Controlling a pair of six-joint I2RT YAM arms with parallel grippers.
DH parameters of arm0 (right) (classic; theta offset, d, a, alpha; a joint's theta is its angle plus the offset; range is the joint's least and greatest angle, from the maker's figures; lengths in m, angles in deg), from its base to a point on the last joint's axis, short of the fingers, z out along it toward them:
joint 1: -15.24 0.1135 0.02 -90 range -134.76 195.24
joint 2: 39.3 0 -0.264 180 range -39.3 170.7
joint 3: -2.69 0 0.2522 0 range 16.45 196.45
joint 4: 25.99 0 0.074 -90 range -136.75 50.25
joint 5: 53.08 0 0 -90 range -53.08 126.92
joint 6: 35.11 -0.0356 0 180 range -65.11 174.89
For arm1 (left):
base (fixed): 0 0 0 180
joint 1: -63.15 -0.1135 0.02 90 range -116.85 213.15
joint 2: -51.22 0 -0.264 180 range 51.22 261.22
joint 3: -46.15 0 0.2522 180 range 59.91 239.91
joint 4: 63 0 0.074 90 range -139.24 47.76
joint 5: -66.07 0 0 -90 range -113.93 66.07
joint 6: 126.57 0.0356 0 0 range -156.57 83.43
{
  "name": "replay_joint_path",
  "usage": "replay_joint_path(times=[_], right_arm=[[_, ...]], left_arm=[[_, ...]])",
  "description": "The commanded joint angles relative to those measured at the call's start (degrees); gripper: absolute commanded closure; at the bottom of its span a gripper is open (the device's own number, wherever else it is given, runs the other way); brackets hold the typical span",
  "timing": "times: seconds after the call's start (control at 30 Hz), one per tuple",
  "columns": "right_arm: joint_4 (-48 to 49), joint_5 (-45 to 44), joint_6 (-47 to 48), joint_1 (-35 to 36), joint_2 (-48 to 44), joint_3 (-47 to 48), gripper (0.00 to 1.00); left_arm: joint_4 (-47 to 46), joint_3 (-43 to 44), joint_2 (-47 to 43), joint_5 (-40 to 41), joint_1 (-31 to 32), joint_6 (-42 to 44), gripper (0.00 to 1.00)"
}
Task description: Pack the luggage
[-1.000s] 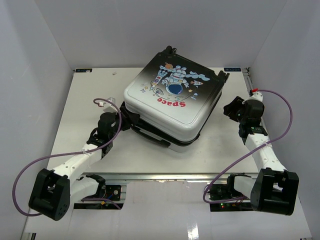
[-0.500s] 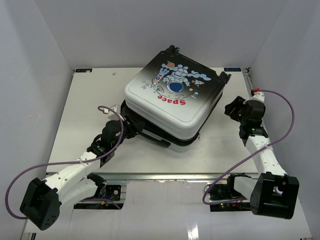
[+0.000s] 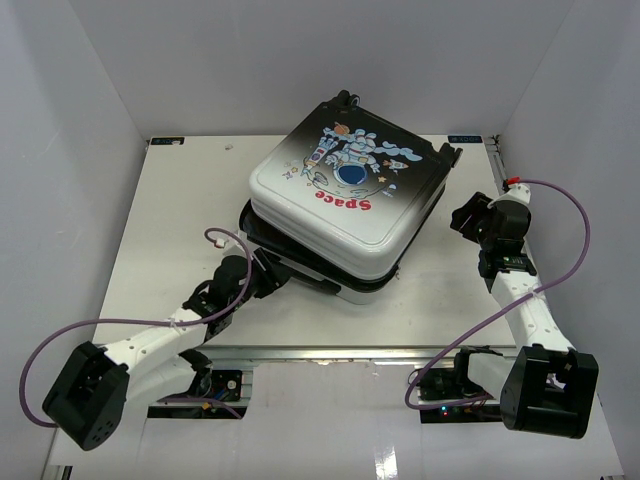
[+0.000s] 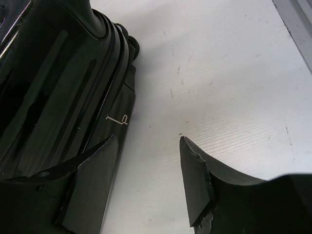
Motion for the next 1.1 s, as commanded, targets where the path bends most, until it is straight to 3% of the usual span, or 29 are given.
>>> replay_joint_path(times=[0.0,0.3,0.43,0.5,0.6,0.67,0.9,1.07], right_arm=[[1.0,-2.0,0.7,0.2,-1.8,-0.3,0.40],[1.1,-2.2,0.5,0.2,-2.1,-0.6,0.39],[1.1,-2.5,0.5,0.2,-2.3,-0.9,0.39],[1.0,-2.7,0.6,0.2,-2.5,-0.9,0.39],[0.8,-2.7,0.8,0.2,-2.5,-0.7,0.39],[0.5,-1.8,1.0,0.2,-2.9,-0.7,0.38],[3.1,7.0,4.6,0.3,-4.5,-2.2,0.38],[8.9,13.5,5.3,1.4,-4.6,-5.0,0.43]], left_arm=[[-8.0,-1.2,3.5,-1.5,1.6,-3.7,0.39],[-15.7,-1.9,9.7,0.8,3.3,-5.5,0.40],[-19.7,-0.8,16.7,1.0,3.5,-5.9,0.44],[-21.9,0.0,20.4,0.1,3.5,-5.8,0.56],[-22.2,0.6,22.1,0.5,2.8,-4.9,0.97],[-20.7,0.6,20.8,2.0,1.8,-3.5,1.00],[-12.8,1.7,10.1,4.6,-14.4,7.8,1.00],[-10.6,6.1,11.4,2.5,-29.1,12.6,1.00]])
